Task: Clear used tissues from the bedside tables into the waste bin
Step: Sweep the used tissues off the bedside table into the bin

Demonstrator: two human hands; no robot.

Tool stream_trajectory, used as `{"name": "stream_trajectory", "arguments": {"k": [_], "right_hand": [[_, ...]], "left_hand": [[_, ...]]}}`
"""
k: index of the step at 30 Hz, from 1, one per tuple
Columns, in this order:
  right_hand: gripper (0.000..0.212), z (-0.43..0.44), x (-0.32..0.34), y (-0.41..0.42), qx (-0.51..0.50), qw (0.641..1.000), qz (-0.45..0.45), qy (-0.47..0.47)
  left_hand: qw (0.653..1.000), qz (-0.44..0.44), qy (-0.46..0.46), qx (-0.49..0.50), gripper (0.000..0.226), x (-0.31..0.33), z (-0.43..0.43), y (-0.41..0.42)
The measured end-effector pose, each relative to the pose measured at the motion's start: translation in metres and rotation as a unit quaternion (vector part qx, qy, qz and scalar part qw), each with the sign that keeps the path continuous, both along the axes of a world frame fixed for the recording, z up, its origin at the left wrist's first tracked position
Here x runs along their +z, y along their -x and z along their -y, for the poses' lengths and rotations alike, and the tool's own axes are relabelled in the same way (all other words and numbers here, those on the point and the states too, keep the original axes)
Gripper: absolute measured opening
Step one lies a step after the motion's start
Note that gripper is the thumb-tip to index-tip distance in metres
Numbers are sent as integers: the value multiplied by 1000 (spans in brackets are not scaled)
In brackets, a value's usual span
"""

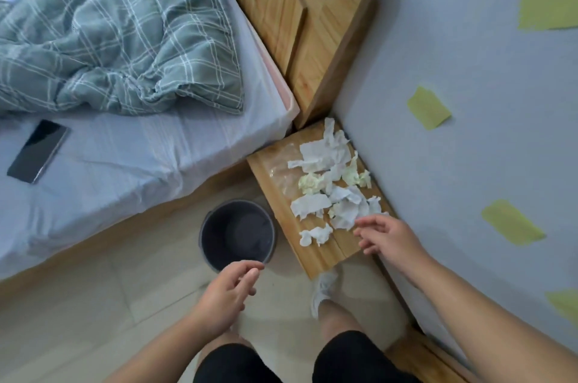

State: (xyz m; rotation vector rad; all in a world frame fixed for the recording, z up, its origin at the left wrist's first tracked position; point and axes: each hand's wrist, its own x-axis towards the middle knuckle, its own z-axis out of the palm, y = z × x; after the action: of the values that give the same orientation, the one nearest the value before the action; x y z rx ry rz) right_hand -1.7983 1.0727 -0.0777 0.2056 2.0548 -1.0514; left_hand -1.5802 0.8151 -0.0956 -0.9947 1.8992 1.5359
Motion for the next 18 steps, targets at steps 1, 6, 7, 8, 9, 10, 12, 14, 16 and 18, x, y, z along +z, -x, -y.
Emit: {"name": "stream_trajectory", "arguments": {"k": [1,6,7,8,9,10,12,14,16,18], "right_hand": [[21,0,-6,11,11,1000,-7,-1],[22,7,-58,35,94,992,-71,-52],[24,11,-71,36,136,984,-91,-64],[26,17,-87,37,180,975,-112,-68],[29,23,-103,39,226,963,-133,-67],[32,29,-118,41,273,947,-155,-66],[37,44,-149,45,364,908,-196,-67],[44,54,-177,48,425,878,-208,-72],[52,58,-201,50,471,855,-202,-81],[56,57,-219,53,498,838,-204,-91]], "left_hand": [[1000,5,3,-17,19,-8,-9,10],[995,52,50,-70,17,-65,-47,60],[991,52,81,-94,21,-80,-56,69],[984,42,116,-125,27,-97,-66,78],[975,28,149,-162,32,-114,-75,86],[964,9,174,-201,36,-130,-85,93],[941,-22,205,-268,50,-166,-102,105],[918,-46,218,-329,72,-195,-115,116],[899,-68,222,-372,85,-212,-121,124],[890,-75,222,-390,79,-225,-123,127]]}}
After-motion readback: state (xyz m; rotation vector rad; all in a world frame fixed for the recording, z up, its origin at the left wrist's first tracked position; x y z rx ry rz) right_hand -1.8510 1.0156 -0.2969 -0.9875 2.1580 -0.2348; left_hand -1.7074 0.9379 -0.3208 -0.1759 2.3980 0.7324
